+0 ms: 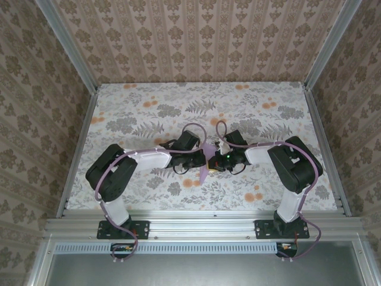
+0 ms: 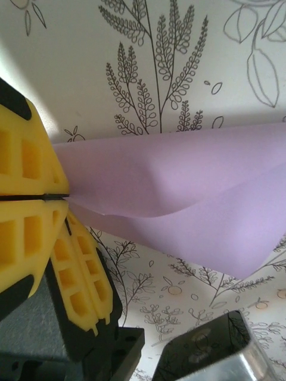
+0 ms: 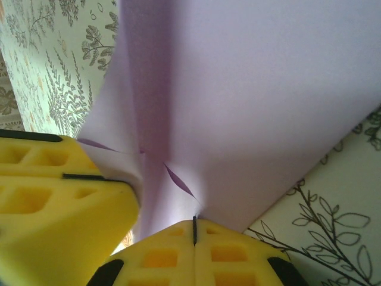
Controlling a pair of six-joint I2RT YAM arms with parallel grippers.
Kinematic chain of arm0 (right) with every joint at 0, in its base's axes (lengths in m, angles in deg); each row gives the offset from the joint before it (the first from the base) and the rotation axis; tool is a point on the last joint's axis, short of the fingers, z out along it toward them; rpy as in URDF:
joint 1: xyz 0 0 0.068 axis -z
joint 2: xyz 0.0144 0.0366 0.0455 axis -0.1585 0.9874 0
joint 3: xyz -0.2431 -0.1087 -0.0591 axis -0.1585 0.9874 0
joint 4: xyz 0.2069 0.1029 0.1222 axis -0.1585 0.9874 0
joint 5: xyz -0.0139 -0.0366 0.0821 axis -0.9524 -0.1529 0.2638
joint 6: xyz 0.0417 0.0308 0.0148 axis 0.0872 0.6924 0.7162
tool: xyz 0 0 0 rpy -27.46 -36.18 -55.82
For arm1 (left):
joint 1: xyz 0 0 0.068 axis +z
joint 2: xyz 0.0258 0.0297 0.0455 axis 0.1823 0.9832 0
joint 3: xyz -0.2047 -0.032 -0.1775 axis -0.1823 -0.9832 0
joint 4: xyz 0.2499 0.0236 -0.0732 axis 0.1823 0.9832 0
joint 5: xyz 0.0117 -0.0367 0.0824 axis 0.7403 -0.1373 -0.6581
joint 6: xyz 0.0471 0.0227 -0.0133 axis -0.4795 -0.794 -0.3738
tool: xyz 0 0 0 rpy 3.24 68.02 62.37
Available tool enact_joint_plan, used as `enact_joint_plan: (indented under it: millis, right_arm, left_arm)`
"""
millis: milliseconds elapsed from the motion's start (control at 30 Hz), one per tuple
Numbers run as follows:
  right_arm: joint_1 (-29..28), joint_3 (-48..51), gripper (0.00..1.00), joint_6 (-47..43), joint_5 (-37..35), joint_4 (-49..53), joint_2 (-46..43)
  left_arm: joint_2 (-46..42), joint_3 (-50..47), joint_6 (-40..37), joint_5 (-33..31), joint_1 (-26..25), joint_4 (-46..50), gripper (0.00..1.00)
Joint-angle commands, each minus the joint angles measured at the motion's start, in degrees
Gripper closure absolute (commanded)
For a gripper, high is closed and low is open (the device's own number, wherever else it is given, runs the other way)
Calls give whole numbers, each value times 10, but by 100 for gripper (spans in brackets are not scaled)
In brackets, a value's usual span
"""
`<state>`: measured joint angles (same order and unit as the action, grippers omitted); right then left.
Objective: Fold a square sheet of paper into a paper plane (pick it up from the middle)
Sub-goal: Fold the wing for the fifth time at the center of the table.
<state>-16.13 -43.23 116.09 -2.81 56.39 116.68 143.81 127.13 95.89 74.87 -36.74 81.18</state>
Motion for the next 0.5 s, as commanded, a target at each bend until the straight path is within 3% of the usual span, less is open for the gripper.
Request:
enact_joint_plan:
  millis: [0,467]
  right_arm:
    - [4,13,98,-10,-15,8,15]
    - [4,12,95,-7,-18,13,-6]
  left_arm:
    - [14,14,3,11,-4,-19,91]
    - [40,4,2,12,-5,-35,91]
